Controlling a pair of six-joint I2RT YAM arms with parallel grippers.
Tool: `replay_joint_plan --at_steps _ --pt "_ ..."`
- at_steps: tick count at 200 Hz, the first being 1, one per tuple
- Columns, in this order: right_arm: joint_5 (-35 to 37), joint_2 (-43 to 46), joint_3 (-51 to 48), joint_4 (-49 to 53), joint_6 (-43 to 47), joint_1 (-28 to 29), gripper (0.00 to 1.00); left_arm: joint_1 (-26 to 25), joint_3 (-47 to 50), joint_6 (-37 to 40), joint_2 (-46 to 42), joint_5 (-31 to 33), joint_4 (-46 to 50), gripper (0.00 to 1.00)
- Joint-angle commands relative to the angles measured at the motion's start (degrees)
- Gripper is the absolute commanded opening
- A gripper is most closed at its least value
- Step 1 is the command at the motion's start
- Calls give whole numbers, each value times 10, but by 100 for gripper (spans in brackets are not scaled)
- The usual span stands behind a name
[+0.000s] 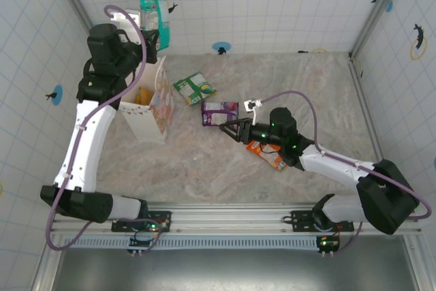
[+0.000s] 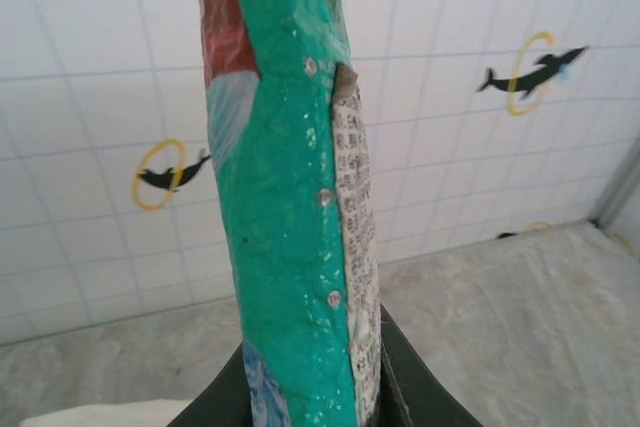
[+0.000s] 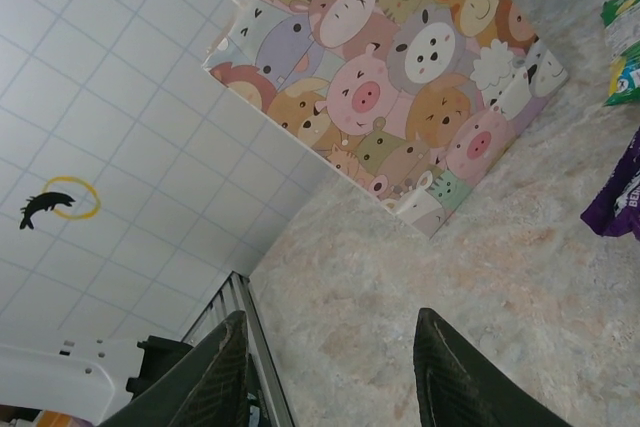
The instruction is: Place the snacks into the paper bag
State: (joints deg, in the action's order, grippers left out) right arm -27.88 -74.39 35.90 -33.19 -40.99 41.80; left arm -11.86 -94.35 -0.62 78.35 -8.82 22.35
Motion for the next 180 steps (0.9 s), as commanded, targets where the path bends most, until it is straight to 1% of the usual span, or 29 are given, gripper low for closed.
replay_joint_plan --at_steps 1,26,62,91,113,145,171,180 --pt "4 -12 23 -5 9 6 46 15 -24 35 -2 86 26 6" --pt "0 -17 27 1 11 7 46 16 -16 57 -13 135 103 6" --pt "-2 -26 26 6 8 7 45 16 22 51 -34 186 179 6" --pt "-4 -33 27 6 4 12 45 16 53 49 -30 182 211 7" --pt "-6 -38 31 7 3 17 45 17 51 38 -15 163 228 8" --pt "-2 -38 30 8 4 21 45 16 50 24 3 168 244 11" --pt "-3 -39 35 14 5 21 45 16 44 22 13 176 251 16" --pt "-4 -38 36 17 6 22 45 16 38 21 15 178 253 23"
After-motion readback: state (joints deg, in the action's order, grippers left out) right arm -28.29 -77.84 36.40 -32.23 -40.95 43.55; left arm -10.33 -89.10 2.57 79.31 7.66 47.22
